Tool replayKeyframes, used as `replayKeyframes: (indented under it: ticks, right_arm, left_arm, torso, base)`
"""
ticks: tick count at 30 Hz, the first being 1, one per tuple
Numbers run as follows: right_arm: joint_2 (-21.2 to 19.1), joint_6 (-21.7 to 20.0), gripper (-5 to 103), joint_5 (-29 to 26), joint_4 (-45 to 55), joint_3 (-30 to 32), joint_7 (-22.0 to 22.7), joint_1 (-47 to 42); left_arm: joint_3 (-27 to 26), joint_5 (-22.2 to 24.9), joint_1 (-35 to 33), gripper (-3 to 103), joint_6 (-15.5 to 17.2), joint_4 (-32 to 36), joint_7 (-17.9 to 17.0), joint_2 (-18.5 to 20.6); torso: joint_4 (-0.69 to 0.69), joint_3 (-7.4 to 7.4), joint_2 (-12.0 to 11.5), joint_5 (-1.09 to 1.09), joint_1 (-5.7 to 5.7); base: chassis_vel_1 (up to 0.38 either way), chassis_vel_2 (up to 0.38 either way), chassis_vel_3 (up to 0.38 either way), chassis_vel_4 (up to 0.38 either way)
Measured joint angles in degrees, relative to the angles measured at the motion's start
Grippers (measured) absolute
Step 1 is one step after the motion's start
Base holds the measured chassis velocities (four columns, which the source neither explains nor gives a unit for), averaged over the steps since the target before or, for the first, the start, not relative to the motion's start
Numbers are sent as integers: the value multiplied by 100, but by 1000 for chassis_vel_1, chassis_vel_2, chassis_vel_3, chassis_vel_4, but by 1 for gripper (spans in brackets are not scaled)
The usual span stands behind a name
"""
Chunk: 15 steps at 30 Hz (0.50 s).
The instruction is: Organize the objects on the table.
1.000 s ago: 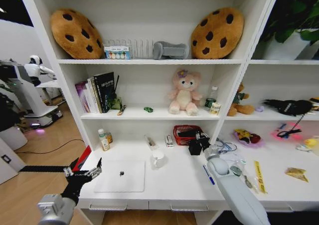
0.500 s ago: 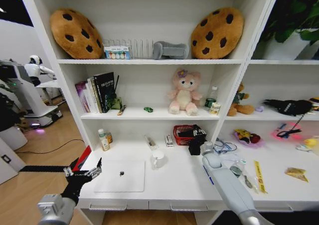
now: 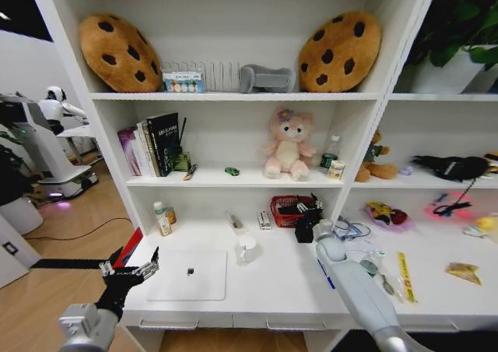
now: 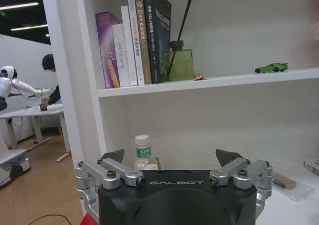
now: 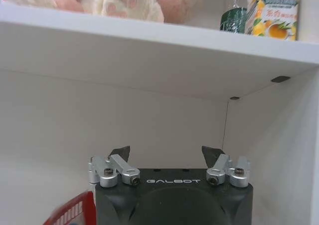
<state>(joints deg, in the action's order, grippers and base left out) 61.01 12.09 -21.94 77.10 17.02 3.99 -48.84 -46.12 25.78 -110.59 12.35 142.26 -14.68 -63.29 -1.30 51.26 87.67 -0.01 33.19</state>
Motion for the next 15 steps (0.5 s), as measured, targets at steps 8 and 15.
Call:
replayKeyframes:
  ticks: [8, 15]
  right_arm:
    - [-418, -816, 100, -797, 2035, 366, 731, -1453]
    - [-659, -1996, 100, -1615, 3542, 1106, 1089, -3119]
  left_arm:
    - [0, 0, 0, 100, 0, 0, 0, 0]
    - [0, 0, 0, 100, 0, 0, 0, 0]
  torso:
    - [0, -1, 1, 0, -1]
    - [0, -1, 2, 0, -1]
  base:
    - [0, 0, 0, 0]
    - [0, 0, 0, 0]
